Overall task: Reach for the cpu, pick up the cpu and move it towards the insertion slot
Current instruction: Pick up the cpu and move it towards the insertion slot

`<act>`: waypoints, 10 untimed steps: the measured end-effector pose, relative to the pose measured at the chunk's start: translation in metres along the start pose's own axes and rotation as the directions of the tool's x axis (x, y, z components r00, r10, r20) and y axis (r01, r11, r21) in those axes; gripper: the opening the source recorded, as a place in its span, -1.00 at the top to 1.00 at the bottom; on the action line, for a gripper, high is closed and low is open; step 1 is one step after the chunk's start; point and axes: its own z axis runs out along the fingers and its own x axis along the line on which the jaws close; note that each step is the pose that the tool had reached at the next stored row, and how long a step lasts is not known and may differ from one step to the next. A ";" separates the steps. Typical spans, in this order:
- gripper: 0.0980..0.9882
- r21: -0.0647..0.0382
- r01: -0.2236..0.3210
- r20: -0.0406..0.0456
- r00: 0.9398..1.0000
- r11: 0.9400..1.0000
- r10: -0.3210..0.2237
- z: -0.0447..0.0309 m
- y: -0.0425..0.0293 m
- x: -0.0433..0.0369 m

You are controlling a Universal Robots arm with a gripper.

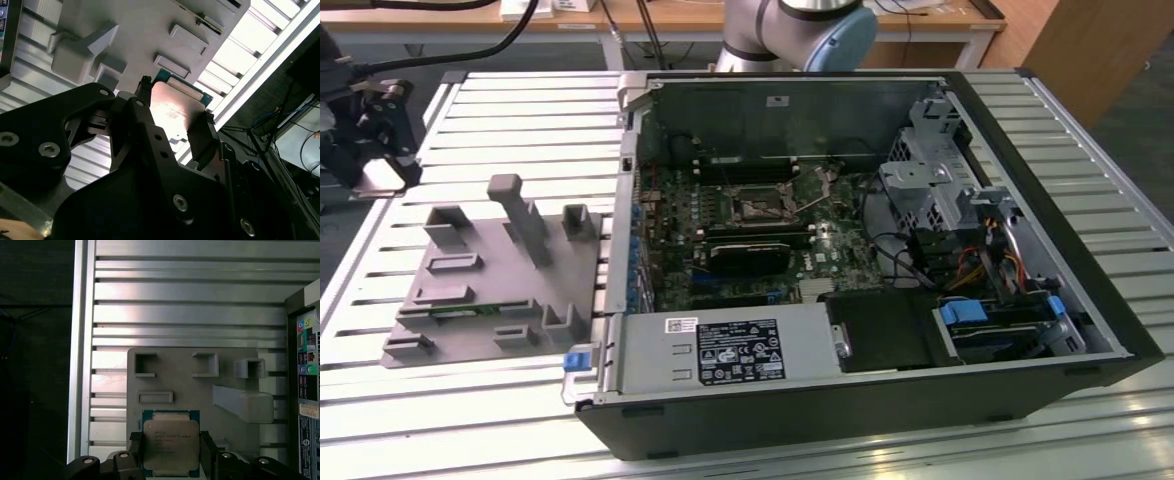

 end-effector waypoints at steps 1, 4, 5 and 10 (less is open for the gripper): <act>0.00 0.000 0.000 0.000 1.000 1.000 0.000 0.0000 0.0000 -0.0008; 0.00 0.000 0.000 0.000 1.000 1.000 0.000 -0.0001 0.0000 -0.0025; 0.00 0.000 0.000 0.000 1.000 1.000 0.000 -0.0001 0.0000 -0.0030; 0.00 0.000 0.000 0.000 1.000 1.000 0.000 -0.0002 0.0000 -0.0054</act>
